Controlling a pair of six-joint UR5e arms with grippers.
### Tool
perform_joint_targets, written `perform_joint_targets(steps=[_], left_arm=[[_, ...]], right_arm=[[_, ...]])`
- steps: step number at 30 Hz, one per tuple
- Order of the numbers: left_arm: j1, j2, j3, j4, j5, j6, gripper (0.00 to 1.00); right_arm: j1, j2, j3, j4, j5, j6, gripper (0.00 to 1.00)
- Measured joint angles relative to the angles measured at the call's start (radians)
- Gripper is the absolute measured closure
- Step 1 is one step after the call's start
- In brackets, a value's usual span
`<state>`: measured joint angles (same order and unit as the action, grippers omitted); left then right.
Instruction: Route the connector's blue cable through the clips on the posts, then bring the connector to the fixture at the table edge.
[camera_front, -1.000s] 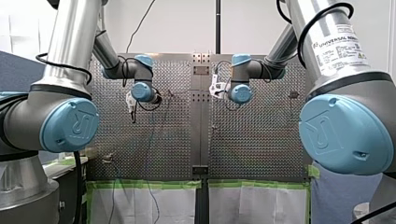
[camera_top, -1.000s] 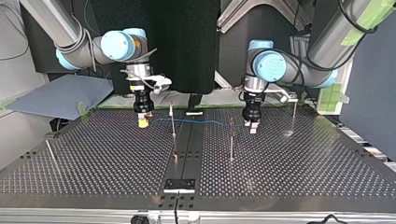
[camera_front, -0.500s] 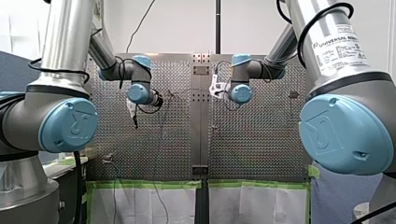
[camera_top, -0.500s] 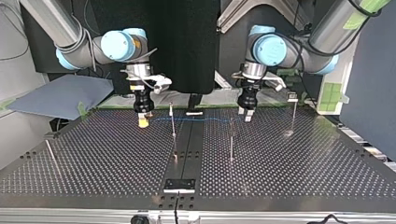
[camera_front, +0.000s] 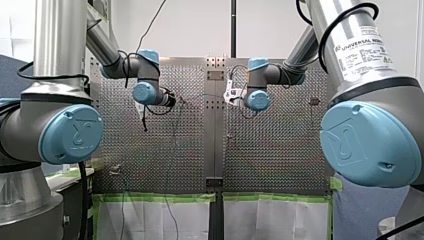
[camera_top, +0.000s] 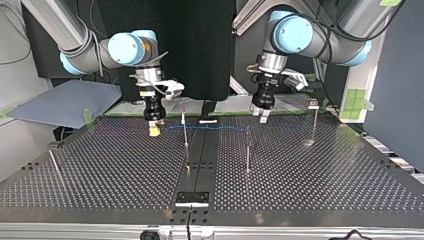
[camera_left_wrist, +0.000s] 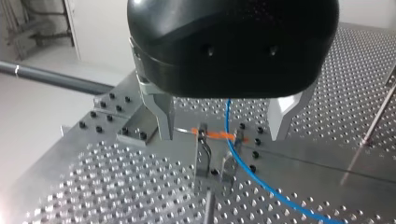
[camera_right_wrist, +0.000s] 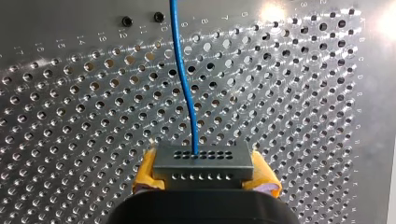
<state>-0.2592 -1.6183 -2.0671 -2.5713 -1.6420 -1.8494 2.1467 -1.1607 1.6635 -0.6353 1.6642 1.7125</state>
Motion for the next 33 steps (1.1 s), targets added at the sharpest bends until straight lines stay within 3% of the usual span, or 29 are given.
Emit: perform_joint_targets(steps=[10, 19, 28, 33], left_arm=[[-0.012, 0.006, 0.002, -0.001, 0.017, 0.03, 0.0], [-0.019, 0.006, 0.003, -0.029, -0.033, 0.059, 0.0], [-0.022, 0.006, 0.003, -0.033, -0.04, 0.061, 0.0], [-0.03, 0.006, 0.009, -0.032, -0.044, 0.088, 0.0]], right_arm=[[0.0, 0.0, 0.0, 0.002, -0.003, 0.0, 1.0], [0.0, 0.0, 0.0, 0.006, -0.006, 0.003, 1.0], [0.0, 0.0, 0.0, 0.01, -0.006, 0.003, 1.0], [0.0, 0.0, 0.0, 0.011, -0.006, 0.003, 1.0]])
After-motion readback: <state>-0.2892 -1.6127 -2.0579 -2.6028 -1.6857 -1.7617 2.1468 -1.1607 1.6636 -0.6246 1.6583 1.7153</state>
